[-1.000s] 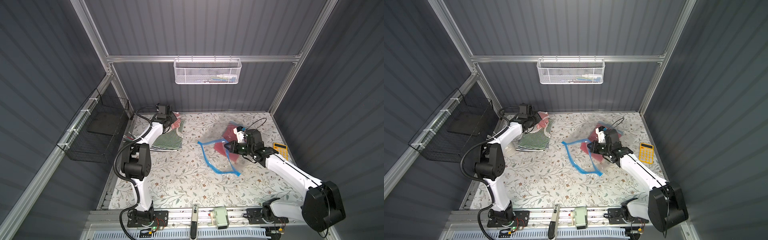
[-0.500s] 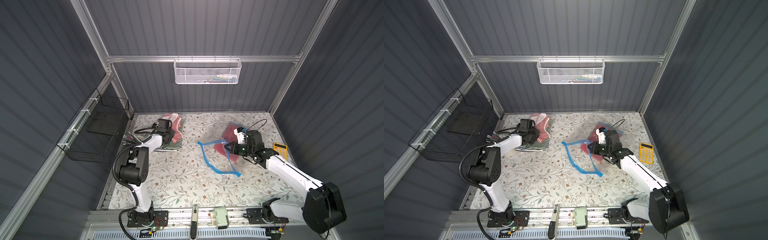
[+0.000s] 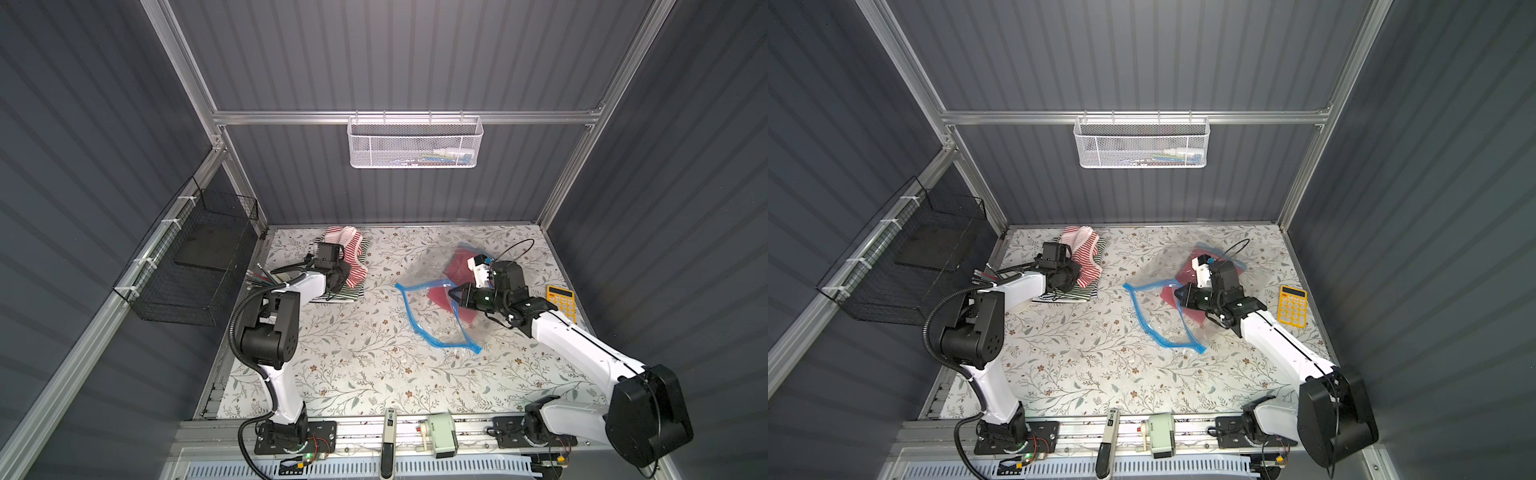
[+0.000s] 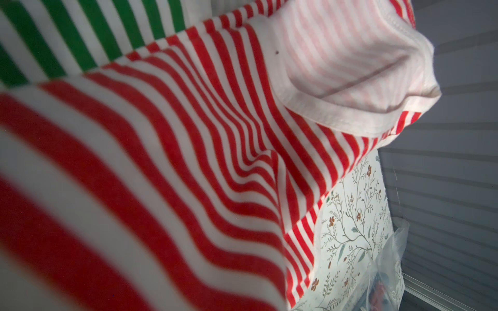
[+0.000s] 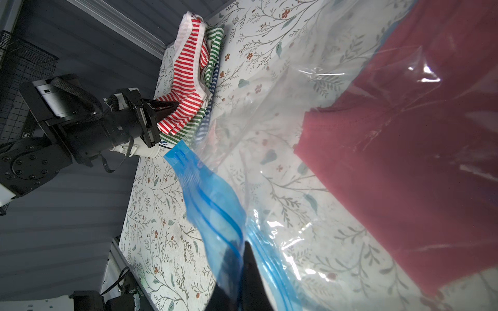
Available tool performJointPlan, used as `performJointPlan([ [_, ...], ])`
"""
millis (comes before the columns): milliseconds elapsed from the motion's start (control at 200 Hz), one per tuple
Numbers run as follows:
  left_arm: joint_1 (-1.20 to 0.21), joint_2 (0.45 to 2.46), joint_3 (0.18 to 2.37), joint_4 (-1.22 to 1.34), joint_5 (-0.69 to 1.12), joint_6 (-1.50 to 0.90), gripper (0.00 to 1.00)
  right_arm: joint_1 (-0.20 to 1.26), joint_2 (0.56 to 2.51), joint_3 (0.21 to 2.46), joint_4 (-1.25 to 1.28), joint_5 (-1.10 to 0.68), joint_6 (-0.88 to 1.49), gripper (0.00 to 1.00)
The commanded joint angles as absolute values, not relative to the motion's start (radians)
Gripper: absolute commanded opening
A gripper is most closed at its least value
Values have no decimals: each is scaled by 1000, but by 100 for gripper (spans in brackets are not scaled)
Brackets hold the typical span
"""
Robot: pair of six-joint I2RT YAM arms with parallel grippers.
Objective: Take the tank top out of the vacuum bag
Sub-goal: Place the tank top on the tank top.
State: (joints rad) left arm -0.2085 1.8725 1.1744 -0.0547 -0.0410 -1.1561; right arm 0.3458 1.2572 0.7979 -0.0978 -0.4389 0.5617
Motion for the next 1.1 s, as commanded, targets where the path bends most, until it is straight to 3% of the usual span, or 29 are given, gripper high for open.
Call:
performJointPlan([
  [0,-204,1830,1147,-116,-73,-1139,10,348,1233,784,-79,-446,571,0],
  [190,-204,1827,1149,-146,-68,-1108,23,349,1218,779,-84,-442,573,0],
  [545,-206,1711,1087,-210,-41,-1083,61,358,1221,772,-59,-449,599,0],
  [835,-251,1592,1081,-413,-90,-937,63,371,1232,768,-36,-447,611,0],
  [1095,-252,1595,1233,-579,-299,-648,64,383,1248,771,-23,-456,619,0],
])
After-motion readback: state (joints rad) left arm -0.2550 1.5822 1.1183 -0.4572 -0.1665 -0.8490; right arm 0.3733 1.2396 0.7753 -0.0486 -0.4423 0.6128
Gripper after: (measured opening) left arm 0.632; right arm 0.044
